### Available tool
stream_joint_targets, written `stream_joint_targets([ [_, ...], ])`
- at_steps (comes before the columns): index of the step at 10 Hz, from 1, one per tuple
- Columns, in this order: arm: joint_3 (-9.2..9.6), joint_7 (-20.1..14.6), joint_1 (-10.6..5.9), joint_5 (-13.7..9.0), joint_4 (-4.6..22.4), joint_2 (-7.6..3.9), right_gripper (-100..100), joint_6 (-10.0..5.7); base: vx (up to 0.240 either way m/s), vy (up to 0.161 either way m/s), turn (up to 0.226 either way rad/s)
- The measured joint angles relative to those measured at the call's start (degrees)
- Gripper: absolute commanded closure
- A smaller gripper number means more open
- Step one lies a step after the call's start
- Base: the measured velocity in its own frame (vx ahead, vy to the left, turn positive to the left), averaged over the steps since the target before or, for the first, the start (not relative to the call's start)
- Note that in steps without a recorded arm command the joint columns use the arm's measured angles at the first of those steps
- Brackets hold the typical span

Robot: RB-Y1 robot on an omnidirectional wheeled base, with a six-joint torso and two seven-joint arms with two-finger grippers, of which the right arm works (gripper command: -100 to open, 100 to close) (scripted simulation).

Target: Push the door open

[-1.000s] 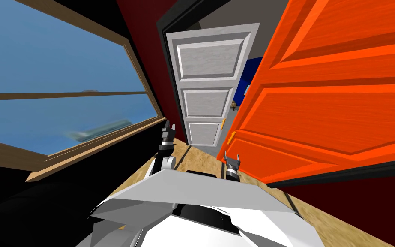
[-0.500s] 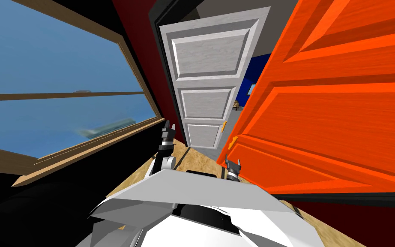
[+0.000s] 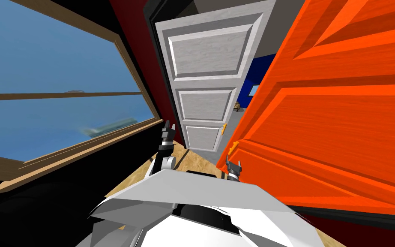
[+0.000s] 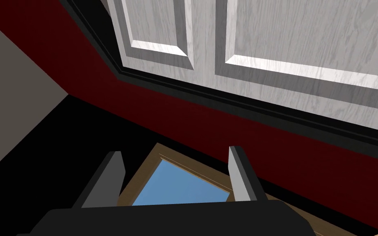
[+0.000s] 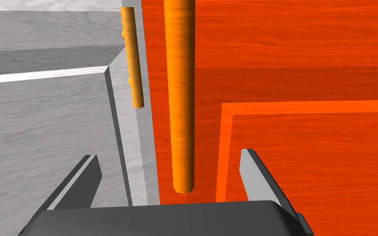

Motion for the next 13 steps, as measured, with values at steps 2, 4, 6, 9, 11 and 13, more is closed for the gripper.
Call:
stream_joint_targets([
  [2, -0.4, -0.2, -0.57, -0.1, 0.7, 0.1, -100, 0.12, 0.177, -0.093, 0.026],
  [4, -0.89, -0.3, -1.12, -0.2, 1.2, 0.15, -100, 0.35, 0.187, -0.083, 0.022],
  [6, -1.26, -0.4, -1.47, -0.3, 1.6, 0.2, -100, 0.58, 0.12, -0.059, 0.014],
  [9, -1.44, -0.4, -1.57, -0.4, 1.6, 0.09, 100, 0.59, -0.014, 0.005, -0.001],
  [11, -1.47, -0.4, -1.66, -0.4, 1.6, 0.07, 100, 0.68, 0.0, 0.0, 0.0],
  [13, -1.46, -0.4, -1.65, -0.4, 1.6, 0.07, 100, 0.68, -0.005, -0.035, 0.05],
])
